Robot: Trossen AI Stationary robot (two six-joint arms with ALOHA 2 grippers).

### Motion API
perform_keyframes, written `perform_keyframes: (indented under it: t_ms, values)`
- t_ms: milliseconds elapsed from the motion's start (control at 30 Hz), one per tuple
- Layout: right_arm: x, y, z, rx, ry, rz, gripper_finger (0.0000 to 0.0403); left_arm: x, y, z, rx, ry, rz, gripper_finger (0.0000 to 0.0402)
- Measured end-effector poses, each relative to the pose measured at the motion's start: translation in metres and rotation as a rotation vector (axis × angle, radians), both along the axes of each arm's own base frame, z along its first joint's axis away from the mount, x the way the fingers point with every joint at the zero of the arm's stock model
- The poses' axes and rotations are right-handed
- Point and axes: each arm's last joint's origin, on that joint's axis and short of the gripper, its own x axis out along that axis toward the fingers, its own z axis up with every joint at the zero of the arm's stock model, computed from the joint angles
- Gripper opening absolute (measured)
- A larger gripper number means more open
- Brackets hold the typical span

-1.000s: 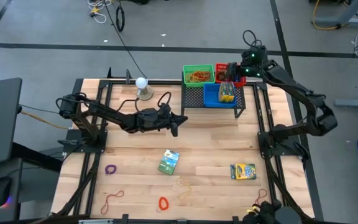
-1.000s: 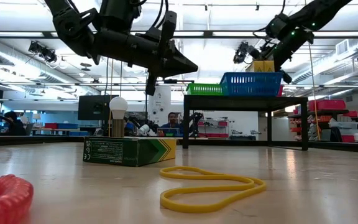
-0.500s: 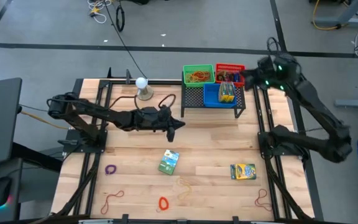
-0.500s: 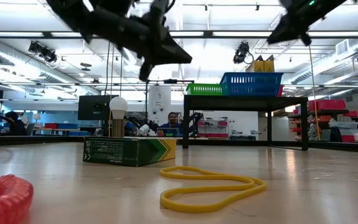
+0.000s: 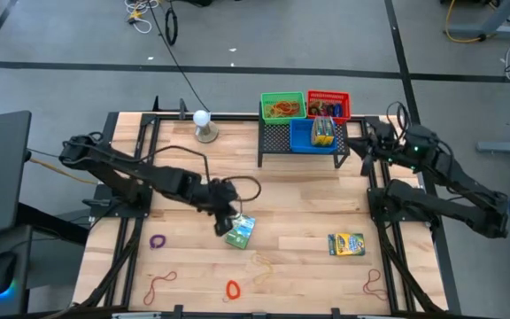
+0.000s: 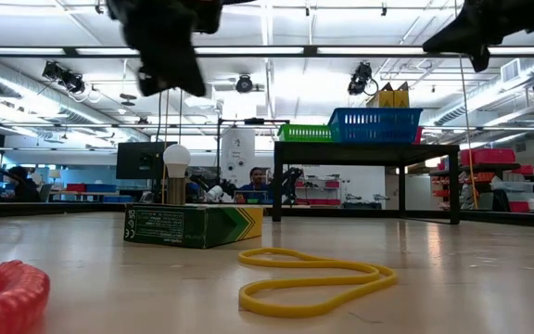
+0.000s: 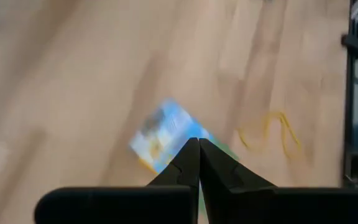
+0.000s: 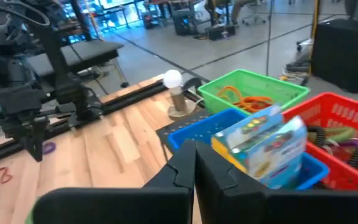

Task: Pick & Place Office Desk Supplies
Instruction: Put the red rubber band into the green bin

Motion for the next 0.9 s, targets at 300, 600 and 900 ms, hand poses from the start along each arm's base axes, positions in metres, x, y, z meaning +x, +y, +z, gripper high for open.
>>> perform_keyframes:
  t_ms: [300,600,900]
  values:
    - [0.016,0.003,-0.012,-0.021,-0.040,0.052,0.0005,-0.038,-0.058,-0.010,-0.179,0.258,-0.023,0.0030]
    - [0.029,0.002,-0.014,-0.030,-0.012,0.062,0.0007,-0.077,-0.109,-0.030,-0.219,0.506,-0.035,0.0088]
    - [0.040,0.002,-0.015,-0.025,-0.002,0.092,0.0008,-0.096,-0.153,-0.062,-0.298,0.561,-0.063,0.0110]
